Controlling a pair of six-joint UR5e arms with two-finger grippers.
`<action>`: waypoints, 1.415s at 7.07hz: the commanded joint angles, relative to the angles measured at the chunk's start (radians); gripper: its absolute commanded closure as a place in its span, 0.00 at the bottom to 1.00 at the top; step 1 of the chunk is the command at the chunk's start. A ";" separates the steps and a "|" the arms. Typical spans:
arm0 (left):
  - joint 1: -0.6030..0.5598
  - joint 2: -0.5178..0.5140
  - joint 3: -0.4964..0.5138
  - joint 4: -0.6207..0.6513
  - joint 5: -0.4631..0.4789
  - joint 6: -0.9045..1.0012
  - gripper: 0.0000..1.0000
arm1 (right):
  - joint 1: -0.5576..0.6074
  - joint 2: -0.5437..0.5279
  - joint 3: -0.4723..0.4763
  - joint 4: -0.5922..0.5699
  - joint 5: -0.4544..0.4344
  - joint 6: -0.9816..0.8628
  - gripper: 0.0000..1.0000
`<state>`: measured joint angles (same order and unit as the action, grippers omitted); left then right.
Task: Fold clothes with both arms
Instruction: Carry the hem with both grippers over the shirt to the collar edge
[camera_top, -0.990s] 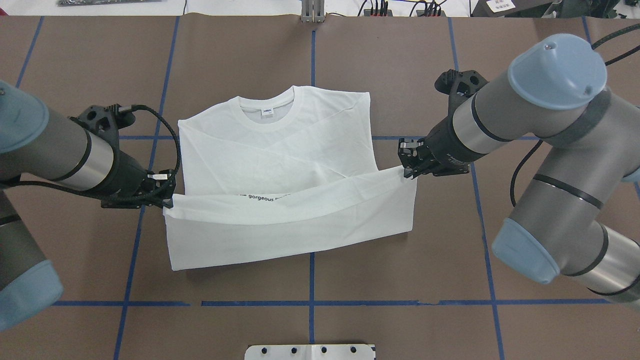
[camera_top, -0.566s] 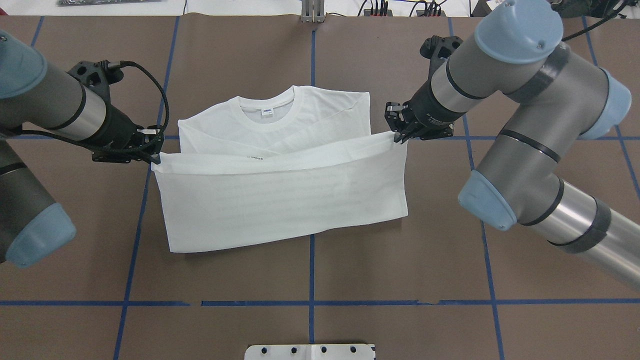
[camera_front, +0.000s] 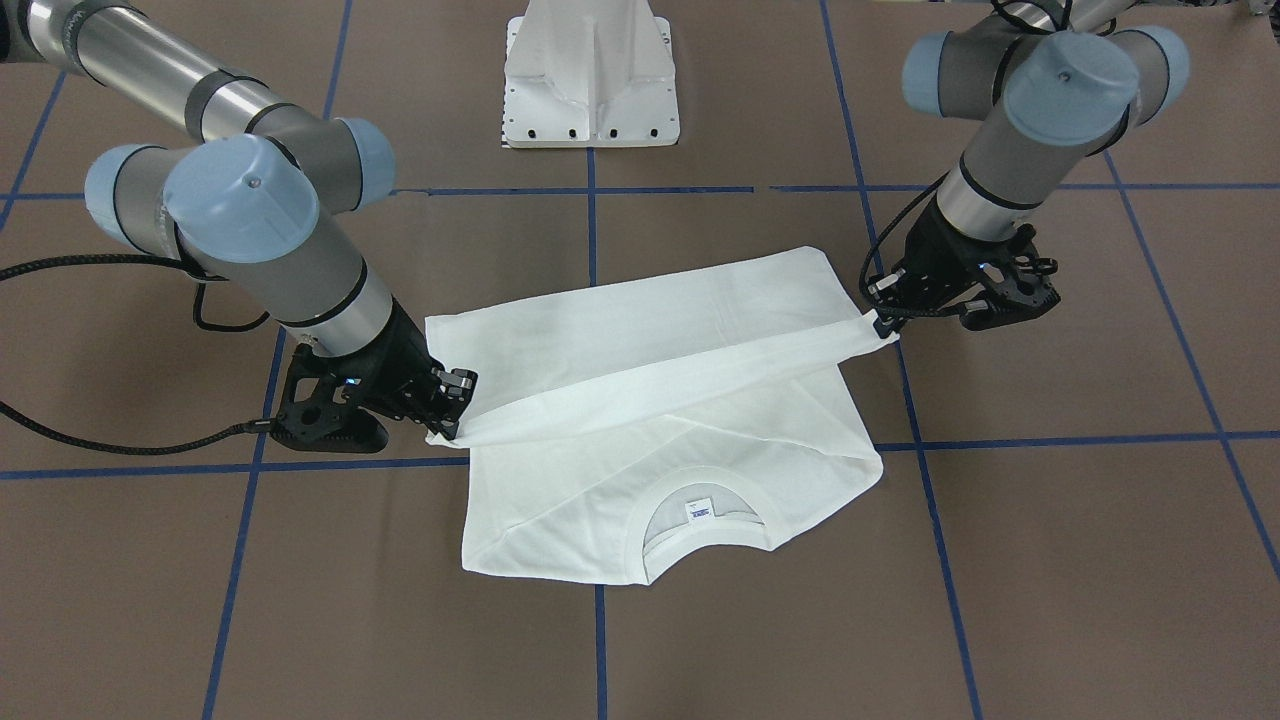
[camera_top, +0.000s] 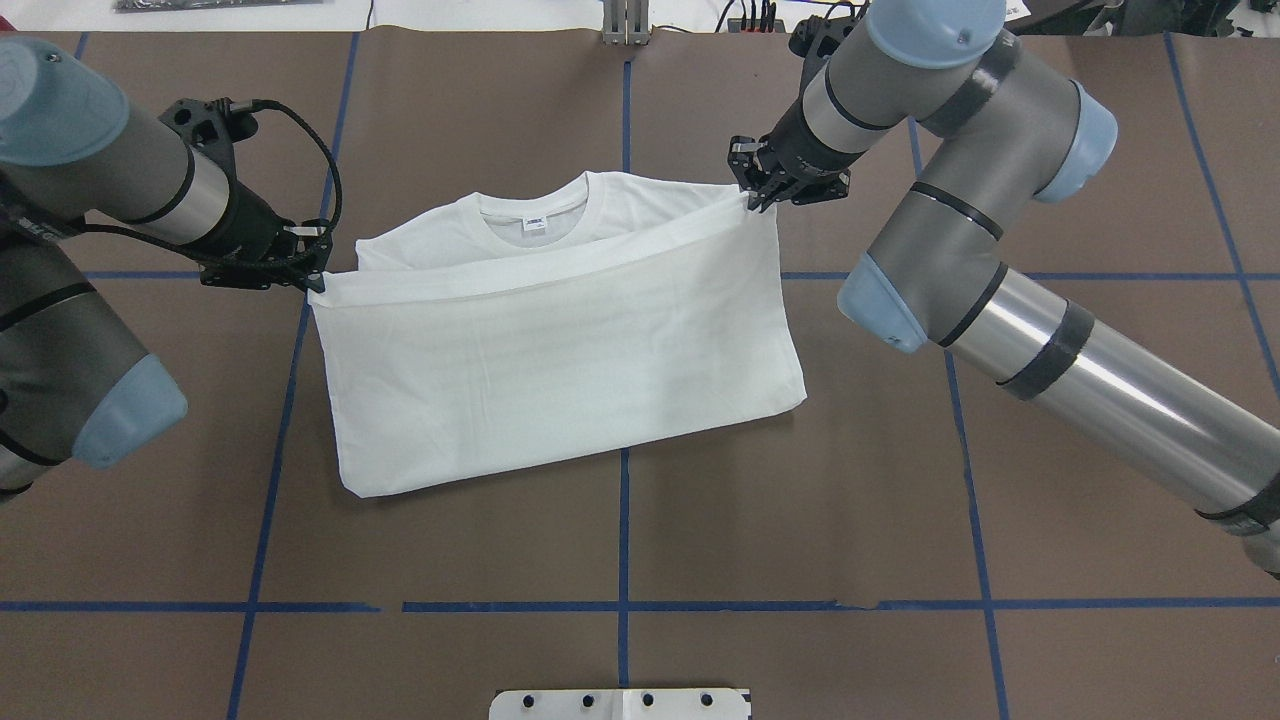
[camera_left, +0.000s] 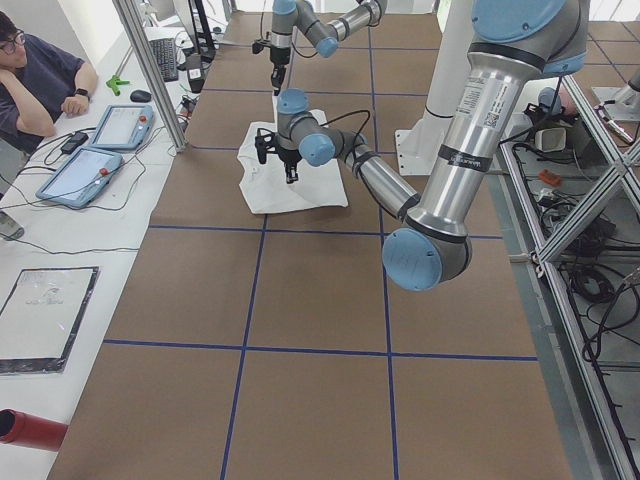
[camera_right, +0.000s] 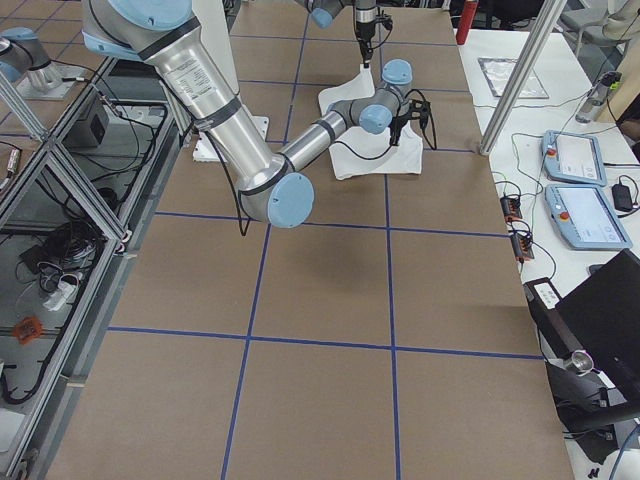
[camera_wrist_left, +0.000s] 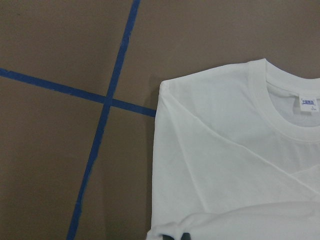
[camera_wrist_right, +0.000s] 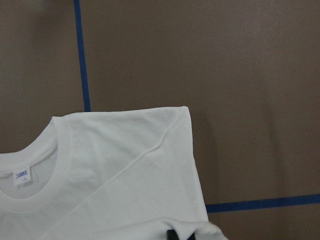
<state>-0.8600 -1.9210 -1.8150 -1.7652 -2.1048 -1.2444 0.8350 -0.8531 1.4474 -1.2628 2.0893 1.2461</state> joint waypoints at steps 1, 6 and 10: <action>-0.001 -0.041 0.089 -0.048 0.003 -0.001 1.00 | 0.001 0.113 -0.161 0.014 -0.017 -0.002 1.00; -0.045 -0.135 0.348 -0.187 0.006 0.002 1.00 | 0.021 0.175 -0.343 0.051 -0.020 -0.073 1.00; -0.056 -0.151 0.379 -0.198 0.009 0.002 1.00 | 0.021 0.209 -0.400 0.063 -0.020 -0.073 1.00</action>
<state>-0.9147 -2.0656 -1.4406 -1.9623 -2.0957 -1.2419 0.8559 -0.6491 1.0552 -1.2004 2.0694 1.1735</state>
